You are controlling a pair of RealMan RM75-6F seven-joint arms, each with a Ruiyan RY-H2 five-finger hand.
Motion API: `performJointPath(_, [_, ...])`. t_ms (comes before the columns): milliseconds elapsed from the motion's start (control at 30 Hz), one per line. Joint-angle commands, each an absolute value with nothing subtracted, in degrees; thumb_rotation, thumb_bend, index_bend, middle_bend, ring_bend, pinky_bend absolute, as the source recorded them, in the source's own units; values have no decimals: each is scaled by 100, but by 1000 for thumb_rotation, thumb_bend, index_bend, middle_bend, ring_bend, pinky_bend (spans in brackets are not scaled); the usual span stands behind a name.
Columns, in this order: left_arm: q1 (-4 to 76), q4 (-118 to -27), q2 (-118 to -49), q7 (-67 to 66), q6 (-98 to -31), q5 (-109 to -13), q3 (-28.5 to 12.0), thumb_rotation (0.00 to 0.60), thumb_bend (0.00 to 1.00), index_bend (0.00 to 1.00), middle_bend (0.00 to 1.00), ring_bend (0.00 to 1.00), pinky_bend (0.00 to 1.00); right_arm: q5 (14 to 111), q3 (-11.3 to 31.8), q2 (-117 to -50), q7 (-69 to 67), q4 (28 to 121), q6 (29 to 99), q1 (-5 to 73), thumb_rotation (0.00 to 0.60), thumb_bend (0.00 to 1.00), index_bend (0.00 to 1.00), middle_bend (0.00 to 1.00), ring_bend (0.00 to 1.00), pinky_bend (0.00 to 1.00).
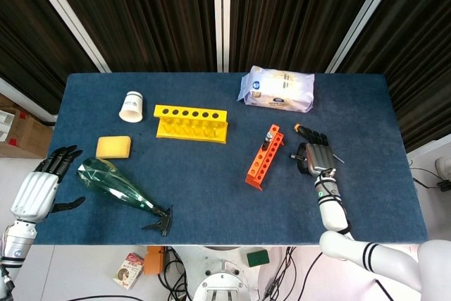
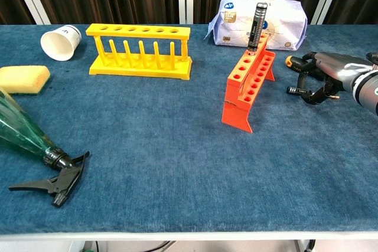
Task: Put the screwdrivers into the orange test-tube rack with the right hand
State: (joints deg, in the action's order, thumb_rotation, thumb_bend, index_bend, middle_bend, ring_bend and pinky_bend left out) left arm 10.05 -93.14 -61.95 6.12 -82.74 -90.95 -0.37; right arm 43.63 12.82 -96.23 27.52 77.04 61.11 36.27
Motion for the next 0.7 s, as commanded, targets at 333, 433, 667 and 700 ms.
performJointPath(333, [999, -9327, -6186, 606, -8278, -9112, -31, 600, 56, 124, 86, 63, 238, 5346, 1361, -8865, 1212, 8657, 6338, 3032, 600, 455, 639, 41, 0, 0])
performJointPath(433, [993, -9348, -6189, 573, -8286, -9116, -29, 600, 56, 124, 86, 63, 238, 5779, 1392, -8571, 589, 8985, 6410, 2845, 600, 457, 640, 48, 0, 0])
performJointPath(667, [980, -9368, -6191, 534, -8306, -9106, -37, 600, 56, 124, 86, 63, 238, 6981, 1390, -8119, -1132, 9616, 6681, 2466, 600, 457, 641, 52, 0, 0])
performJointPath(700, [981, -9368, -6193, 531, -8303, -9104, -37, 600, 56, 124, 86, 63, 238, 7122, 1389, -8089, -1306, 9663, 6740, 2435, 600, 457, 641, 51, 0, 0])
